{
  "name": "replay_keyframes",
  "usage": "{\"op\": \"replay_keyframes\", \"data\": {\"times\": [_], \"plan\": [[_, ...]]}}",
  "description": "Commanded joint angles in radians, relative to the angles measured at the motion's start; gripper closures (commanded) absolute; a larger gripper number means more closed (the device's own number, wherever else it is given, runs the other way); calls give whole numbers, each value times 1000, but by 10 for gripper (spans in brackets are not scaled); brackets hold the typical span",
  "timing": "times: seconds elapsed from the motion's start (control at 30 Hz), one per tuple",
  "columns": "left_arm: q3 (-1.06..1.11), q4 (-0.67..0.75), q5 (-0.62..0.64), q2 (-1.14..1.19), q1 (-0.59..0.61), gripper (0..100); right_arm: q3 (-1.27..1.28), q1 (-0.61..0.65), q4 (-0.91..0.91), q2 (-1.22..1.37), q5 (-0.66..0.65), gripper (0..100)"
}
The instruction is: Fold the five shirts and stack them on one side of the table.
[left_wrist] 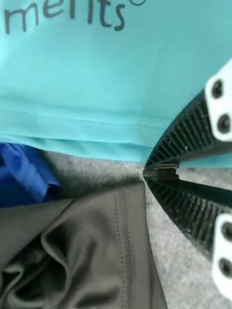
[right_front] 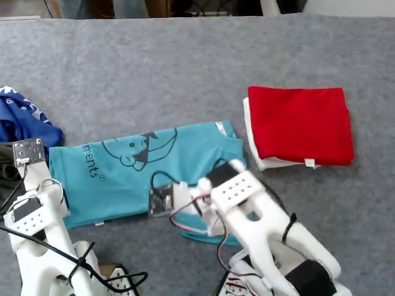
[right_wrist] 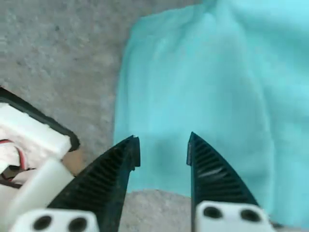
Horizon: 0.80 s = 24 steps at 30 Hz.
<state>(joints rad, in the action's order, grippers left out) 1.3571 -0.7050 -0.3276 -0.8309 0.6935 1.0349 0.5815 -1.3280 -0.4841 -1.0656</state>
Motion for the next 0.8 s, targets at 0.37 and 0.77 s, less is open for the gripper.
{"op": "replay_keyframes", "data": {"times": [0.37, 0.77], "plan": [[-2, 12, 9, -8, 7, 971, 220, 77, 215, -81, 77, 822], [1, 6, 9, -11, 8, 971, 263, 71, 259, -81, 77, 825]]}}
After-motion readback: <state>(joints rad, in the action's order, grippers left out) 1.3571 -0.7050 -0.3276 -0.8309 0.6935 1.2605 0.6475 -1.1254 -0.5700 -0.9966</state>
